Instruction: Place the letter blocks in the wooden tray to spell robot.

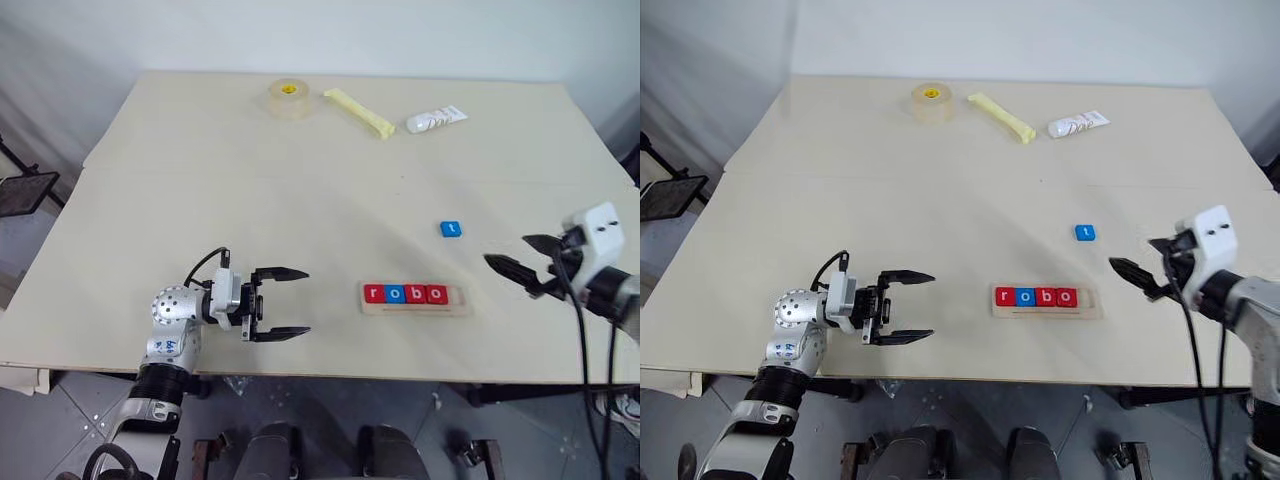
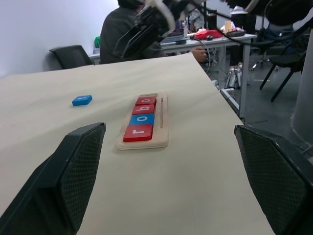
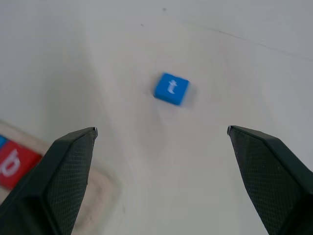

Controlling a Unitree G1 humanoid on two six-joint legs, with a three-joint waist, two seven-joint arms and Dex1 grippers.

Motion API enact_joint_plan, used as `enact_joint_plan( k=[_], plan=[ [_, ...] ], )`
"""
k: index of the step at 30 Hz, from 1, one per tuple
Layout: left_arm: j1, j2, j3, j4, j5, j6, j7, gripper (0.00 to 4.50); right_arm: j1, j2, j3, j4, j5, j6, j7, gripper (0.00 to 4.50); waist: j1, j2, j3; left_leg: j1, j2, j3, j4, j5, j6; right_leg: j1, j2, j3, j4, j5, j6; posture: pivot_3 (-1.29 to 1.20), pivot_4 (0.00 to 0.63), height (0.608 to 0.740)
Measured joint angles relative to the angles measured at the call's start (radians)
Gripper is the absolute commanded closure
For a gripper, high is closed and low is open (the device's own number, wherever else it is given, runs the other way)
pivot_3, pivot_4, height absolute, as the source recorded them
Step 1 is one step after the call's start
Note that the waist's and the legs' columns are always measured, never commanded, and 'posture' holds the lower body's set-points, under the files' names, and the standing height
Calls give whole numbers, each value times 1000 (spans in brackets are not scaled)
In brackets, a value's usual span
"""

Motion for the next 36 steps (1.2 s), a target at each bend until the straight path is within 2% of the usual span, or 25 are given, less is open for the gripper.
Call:
enact_joint_plan(
  k=[2, 7, 10, 14, 20, 23, 31, 36],
  plan=[
    [1, 0, 1, 1, 0, 0, 0, 0, -49, 29, 38, 58, -17, -24, -31, 32, -1, 0, 0, 0, 0, -1, 0, 0, 0, 0, 0, -1, 0, 0, 0, 0, 150, 740],
    [27, 7, 7, -24, 0, 0, 14, 0, -272, 149, 123, 389, -108, -210, -130, 32, -13, 0, 0, -1, -1, 0, -1, 0, 0, -2, -1, -1, 3, 0, 0, 0, 150, 740],
    [61, 18, 12, -57, 0, 1, 29, 0, -336, 176, 156, 533, -145, -290, -149, 32, -14, 0, 0, -1, -1, -1, -2, 0, 0, -3, -1, -1, 4, 0, 0, 0, 150, 740],
    [114, 34, 17, -111, 0, 5, 56, 0, -391, 204, 192, 699, -189, -385, -161, 32, -14, 0, 0, -1, -1, -1, -2, 0, 0, -3, -1, -1, 4, 0, 0, 0, 150, 740],
    [145, 45, 17, -163, 0, 21, 86, 0, -419, 220, 207, 817, -227, -474, -188, 32, -14, 0, 0, -1, -1, -1, -2, 0, 0, -3, -1, -1, 4, 0, 0, 0, 150, 740],
    [153, 49, 17, -164, -1, 23, 89, 0, -418, 232, 206, 825, -228, -494, -197, 563, -16, 0, 0, -1, -1, -1, -2, 0, 0, -3, -1, -1, 4, 0, 0, 0, 150, 740],
    [143, 61, 17, -161, -1, 24, 85, 0, -398, 261, 205, 781, -228, -496, -240, 3027, -13, 0, 0, -1, -1, -1, -1, 0, 0, -3, -1, 0, 4, 0, 0, 0, 150, 740],
    [118, 62, 15, -154, -3, 24, 67, 0, -298, 260, 191, 611, -218, -432, -277, 3007, -12, 0, 0, -1, -1, -2, -1, 0, 0, -3, -1, 0, 4, 0, 0, 0, 150, 740]
  ],
)
